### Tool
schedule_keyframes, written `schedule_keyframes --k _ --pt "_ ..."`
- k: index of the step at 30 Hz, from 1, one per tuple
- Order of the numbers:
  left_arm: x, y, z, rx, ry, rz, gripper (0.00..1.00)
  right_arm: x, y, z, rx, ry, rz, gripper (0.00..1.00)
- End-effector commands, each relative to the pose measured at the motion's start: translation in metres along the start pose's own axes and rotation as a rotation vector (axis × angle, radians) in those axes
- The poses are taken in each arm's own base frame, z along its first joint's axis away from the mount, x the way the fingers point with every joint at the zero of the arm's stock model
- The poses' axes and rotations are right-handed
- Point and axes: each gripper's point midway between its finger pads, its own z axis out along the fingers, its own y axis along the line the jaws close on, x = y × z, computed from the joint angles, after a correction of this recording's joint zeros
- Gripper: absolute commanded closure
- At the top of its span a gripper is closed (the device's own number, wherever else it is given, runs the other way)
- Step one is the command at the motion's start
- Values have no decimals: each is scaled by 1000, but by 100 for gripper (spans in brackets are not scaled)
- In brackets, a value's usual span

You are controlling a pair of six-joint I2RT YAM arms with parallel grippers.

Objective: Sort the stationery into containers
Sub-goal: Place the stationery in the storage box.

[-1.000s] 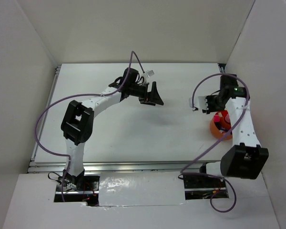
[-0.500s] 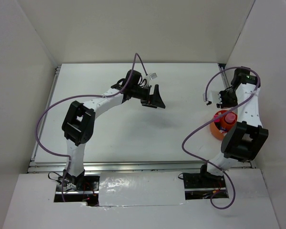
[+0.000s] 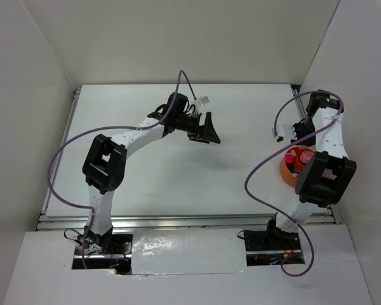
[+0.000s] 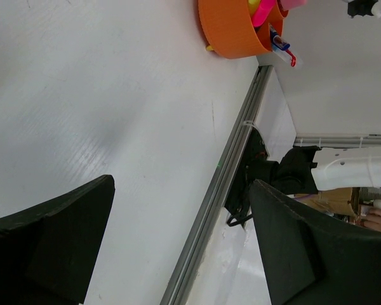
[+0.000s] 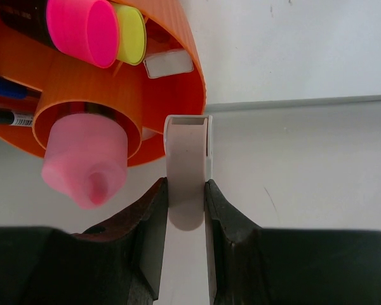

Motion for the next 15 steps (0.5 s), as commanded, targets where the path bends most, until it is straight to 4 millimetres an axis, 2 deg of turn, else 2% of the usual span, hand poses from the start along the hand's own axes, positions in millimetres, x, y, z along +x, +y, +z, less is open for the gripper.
schedule_keyframes --k 1,10,15 --pt "-8 -7 -4 41 -23 30 1 11 -14 -10 15 50 -153 86" --pt "-10 -5 -4 45 -22 28 1 9 -12 1 -19 62 -169 80" --pt "-11 -1 -4 39 -25 18 1 4 -18 2 -15 54 -184 80"
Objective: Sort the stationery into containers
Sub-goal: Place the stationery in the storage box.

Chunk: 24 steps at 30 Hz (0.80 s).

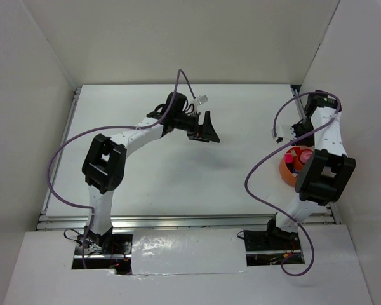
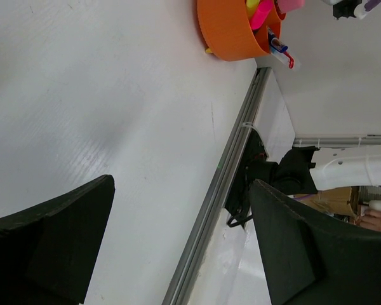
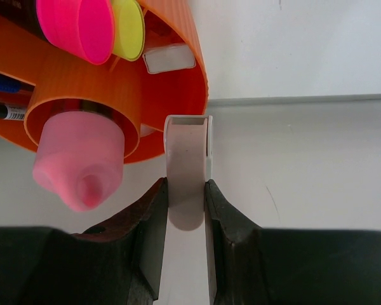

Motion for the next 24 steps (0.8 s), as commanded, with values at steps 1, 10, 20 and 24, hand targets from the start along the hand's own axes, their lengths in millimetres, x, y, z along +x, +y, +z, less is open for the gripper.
schedule_keyframes --k 1,10,20,24 --pt "-6 -3 -1 35 -14 16 1 -1 -19 -5 23 18 -172 79" --pt "-9 -1 -2 33 -15 18 1 -9 -18 1 4 16 -193 77" --pt "-14 1 -4 30 -24 14 1 -6 -11 3 -19 40 -235 71" --pt "-14 1 -4 29 -25 11 1 -3 -10 2 -2 53 -285 72"
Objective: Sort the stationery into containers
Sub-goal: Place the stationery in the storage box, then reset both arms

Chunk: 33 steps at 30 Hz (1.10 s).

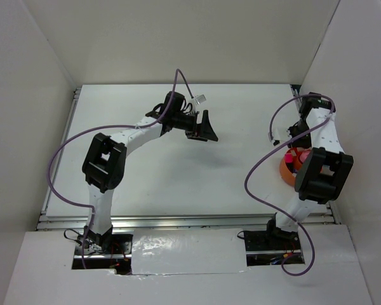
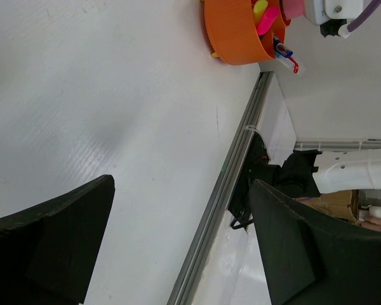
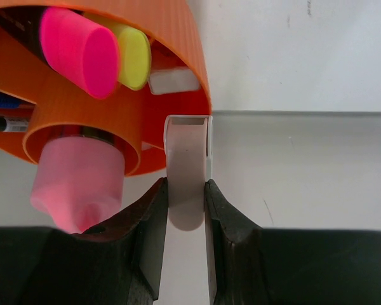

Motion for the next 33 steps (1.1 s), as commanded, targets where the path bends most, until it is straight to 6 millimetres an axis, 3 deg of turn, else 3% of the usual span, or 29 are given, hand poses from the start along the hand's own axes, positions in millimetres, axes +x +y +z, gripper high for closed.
schedule_keyframes --k 1,5,12,18,23,24,27,28,29,30,31,33 --pt "-9 -7 -1 32 -13 16 1 5 -11 -12 45 45 -261 72" --pt "-10 -8 -2 31 -17 19 1 3 -13 -13 49 48 -276 68" --pt "-10 -9 -3 28 -16 28 1 5 -16 -14 61 61 -275 51" --pt "-14 -10 -5 18 -28 47 1 10 -29 -25 112 80 -267 50" --pt "-30 -16 -16 -47 -79 135 1 17 -62 -74 272 94 -234 61" --pt "-33 -17 -19 -62 -90 145 1 10 -68 -90 322 60 -224 67" --pt "-47 -27 -34 -121 -141 221 1 -11 -64 -109 373 7 -171 69" --pt "-52 -23 -39 -165 -164 247 1 -27 -68 -114 415 -42 -174 69" --pt "-53 -22 -43 -186 -175 259 1 -33 -67 -132 480 -49 -148 69" --pt "-54 -21 -47 -209 -186 271 1 -50 -68 -133 510 -98 -148 68" --pt "-58 -19 -57 -259 -216 290 1 -54 -70 -153 597 -112 -90 66" --pt "-62 -16 -72 -312 -243 304 1 -68 -71 -171 676 -170 -20 59"
